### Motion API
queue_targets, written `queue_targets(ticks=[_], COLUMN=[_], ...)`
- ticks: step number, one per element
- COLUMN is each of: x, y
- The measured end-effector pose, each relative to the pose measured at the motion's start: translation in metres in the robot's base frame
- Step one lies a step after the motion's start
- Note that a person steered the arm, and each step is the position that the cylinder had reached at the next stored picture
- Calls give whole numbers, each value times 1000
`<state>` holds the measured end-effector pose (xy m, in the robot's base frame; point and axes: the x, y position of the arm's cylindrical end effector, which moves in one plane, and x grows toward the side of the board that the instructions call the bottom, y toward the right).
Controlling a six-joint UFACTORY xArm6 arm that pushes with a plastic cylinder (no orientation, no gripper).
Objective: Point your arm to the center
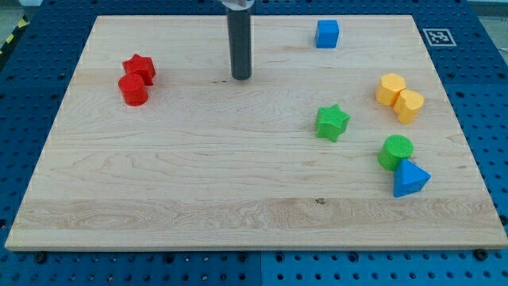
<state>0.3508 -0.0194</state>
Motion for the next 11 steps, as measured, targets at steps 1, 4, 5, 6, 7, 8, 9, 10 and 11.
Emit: queue_targets(ticks=[1,4,5,6,7,8,9,10,11], x=[3,3,3,4,4,4,4,5,43], y=[0,0,0,0,0,0,0,0,7])
